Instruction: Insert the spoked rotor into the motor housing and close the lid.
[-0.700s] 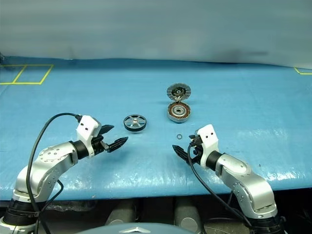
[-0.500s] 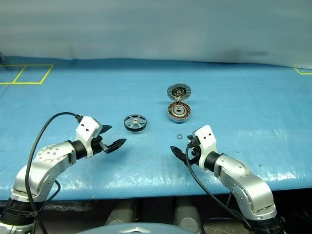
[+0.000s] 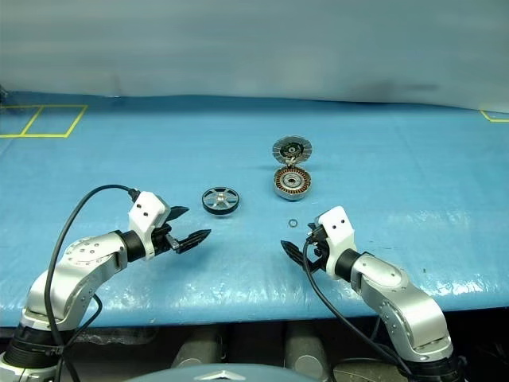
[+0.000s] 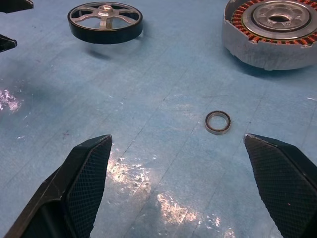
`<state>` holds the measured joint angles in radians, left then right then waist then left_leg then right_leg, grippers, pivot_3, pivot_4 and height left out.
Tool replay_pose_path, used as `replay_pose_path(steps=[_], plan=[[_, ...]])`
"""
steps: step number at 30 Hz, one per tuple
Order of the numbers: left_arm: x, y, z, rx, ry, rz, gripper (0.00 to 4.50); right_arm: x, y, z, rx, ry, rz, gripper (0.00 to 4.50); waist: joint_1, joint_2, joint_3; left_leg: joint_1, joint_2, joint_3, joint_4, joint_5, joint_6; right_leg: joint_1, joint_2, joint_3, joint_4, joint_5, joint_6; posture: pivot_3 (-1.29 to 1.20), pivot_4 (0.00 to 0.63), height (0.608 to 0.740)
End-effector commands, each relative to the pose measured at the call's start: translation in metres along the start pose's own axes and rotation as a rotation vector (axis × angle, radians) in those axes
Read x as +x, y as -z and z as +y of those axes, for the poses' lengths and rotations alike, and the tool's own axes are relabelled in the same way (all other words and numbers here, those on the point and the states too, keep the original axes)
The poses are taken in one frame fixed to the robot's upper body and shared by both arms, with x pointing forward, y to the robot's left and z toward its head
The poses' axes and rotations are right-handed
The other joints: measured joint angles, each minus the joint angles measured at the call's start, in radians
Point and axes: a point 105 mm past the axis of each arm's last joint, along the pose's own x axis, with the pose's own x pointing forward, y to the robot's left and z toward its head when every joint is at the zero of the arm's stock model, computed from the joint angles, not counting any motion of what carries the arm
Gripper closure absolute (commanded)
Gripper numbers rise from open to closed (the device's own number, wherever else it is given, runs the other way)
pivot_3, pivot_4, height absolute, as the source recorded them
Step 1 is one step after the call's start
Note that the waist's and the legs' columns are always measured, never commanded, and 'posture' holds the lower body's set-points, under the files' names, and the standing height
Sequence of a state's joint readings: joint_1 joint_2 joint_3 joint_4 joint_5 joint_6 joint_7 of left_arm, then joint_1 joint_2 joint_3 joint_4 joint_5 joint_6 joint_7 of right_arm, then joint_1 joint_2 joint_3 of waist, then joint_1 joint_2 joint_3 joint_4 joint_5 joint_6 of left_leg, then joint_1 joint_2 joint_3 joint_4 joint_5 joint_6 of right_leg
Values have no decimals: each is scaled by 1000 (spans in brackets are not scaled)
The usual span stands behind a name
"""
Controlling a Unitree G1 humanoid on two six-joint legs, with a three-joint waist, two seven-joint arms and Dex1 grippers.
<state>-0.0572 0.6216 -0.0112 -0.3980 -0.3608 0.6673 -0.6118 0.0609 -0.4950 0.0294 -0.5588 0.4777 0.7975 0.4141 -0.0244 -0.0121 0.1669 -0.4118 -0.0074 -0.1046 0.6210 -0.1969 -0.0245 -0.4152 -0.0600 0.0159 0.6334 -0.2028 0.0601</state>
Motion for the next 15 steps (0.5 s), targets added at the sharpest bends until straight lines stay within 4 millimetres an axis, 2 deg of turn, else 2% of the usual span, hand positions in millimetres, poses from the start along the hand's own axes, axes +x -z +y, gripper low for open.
replay_pose_path(steps=[1, 9, 14, 15], plan=[[-2, -9, -2, 36, 6, -31, 22, -3, -11, 3, -27, -7, -37, 0, 0, 0, 0, 0, 0, 0, 0, 0, 0, 0, 0, 0, 0, 0, 0, 0, 150, 740], [-2, -8, -4, 36, 10, -27, 22, -3, -12, 3, -39, -12, -22, 0, 0, 0, 0, 0, 0, 0, 0, 0, 0, 0, 0, 0, 0, 0, 0, 0, 150, 740], [-2, -7, -5, 35, 18, -26, 22, 4, -23, -1, -188, -27, 53, 0, -3, 1, 0, 0, 0, 1, 1, 0, 0, 0, 0, 0, 0, 0, 0, 0, 150, 740], [0, -7, -6, 35, 21, -25, 22, 10, -30, -5, -274, -38, 94, 0, -2, 0, 0, 0, 0, 1, 1, 0, 0, 0, 0, 0, 1, 0, 0, 0, 150, 740]])
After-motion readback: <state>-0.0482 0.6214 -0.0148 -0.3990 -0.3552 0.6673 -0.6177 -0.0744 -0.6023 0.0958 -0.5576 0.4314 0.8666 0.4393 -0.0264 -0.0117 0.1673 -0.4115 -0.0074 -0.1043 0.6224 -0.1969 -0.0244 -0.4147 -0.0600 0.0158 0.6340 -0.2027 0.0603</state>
